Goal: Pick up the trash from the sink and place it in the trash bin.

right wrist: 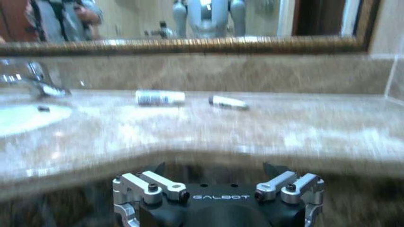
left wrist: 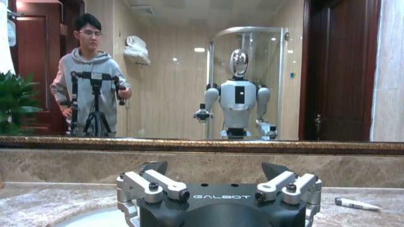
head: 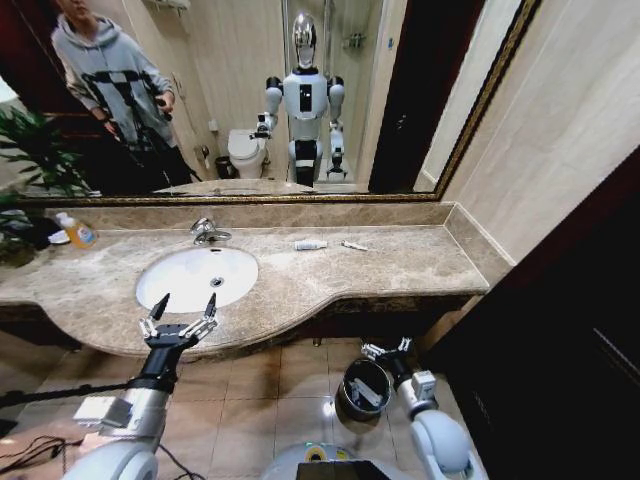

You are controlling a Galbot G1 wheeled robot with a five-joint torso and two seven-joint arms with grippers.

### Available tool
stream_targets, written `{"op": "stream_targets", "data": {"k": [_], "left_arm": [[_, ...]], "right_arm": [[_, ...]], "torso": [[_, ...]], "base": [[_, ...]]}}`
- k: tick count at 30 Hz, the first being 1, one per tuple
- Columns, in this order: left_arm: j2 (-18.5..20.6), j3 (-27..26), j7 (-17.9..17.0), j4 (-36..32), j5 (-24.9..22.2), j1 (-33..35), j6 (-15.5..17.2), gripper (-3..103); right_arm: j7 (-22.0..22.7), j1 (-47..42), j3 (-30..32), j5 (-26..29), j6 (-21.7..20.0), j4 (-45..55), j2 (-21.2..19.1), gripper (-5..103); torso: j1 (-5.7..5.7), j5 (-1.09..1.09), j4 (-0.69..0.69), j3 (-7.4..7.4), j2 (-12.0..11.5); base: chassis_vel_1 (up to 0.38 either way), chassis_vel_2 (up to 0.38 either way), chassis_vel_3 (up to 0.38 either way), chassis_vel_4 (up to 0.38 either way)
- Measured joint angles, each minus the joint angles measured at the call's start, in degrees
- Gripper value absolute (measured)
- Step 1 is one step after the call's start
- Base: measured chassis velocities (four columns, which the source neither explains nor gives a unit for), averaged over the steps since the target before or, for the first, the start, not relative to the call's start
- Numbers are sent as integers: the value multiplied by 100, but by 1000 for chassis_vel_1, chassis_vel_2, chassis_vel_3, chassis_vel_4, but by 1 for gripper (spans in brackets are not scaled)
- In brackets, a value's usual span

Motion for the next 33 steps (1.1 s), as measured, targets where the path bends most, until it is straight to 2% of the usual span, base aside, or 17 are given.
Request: {"op": "stream_targets", "data": {"k": [2, 3, 6, 7, 10, 12, 15, 16, 19, 20, 23, 25, 27, 33], "left_arm": [[0, 0, 0, 0, 0, 0, 0, 100], [0, 0, 0, 0, 0, 0, 0, 100], [0, 0, 1, 0, 0, 0, 0, 100], [0, 0, 1, 0, 0, 0, 0, 100], [0, 0, 0, 0, 0, 0, 0, 100], [0, 0, 0, 0, 0, 0, 0, 100], [0, 0, 0, 0, 0, 0, 0, 100], [0, 0, 0, 0, 0, 0, 0, 100], [0, 0, 0, 0, 0, 0, 0, 100], [0, 0, 0, 0, 0, 0, 0, 100], [0, 0, 0, 0, 0, 0, 0, 100], [0, 0, -1, 0, 0, 0, 0, 100], [0, 0, 0, 0, 0, 0, 0, 100], [0, 0, 0, 0, 0, 0, 0, 100]], "right_arm": [[5, 400, -88, 227, -155, -41, -312, 100], [5, 400, -88, 227, -155, -41, -312, 100], [44, 928, -274, 484, -279, -293, -865, 100], [44, 928, -274, 484, -279, -293, -865, 100], [46, 1450, -471, 807, -388, -576, -1364, 100], [46, 1649, -528, 906, -420, -683, -1474, 100], [26, 2604, -809, 1212, -533, -1240, -1734, 100], [26, 2604, -809, 1212, -533, -1240, -1734, 100], [-57, 3525, -1198, 1320, -687, -2013, -1814, 100], [-57, 3525, -1198, 1320, -687, -2013, -1814, 100], [-172, 4415, -1514, 1326, -861, -2823, -1839, 100], [-198, 4676, -1599, 1333, -906, -3048, -1829, 100], [-232, 5156, -1774, 1379, -958, -3440, -1735, 100], [-207, 5833, -2168, 1317, -916, -4240, -1402, 100]], "torso": [[0, 1, 0, 0, 0], [0, 1, 0, 0, 0], [1, 2, 1, 1, -1], [1, 2, 1, 1, -1], [0, 1, 0, 1, -1], [0, 2, 0, 1, -1], [0, 2, 0, 1, -1], [0, 2, 0, 1, -1], [1, 3, 1, 1, -1], [1, 3, 1, 1, -1], [1, 2, 1, 1, -1], [1, 2, 1, 1, -1], [1, 0, 1, 1, -1], [1, 0, 1, 1, -1]], "base": [[0, 0, 0, 0], [0, 0, 0, 0], [0, 0, 0, 0], [0, 0, 0, 0], [0, 0, 0, 0], [0, 0, 0, 0], [0, 0, 0, 0], [0, 0, 0, 0], [0, 0, 0, 0], [0, 0, 0, 0], [0, 0, 0, 0], [0, 0, 0, 0], [0, 0, 0, 0], [0, 0, 0, 0]]}}
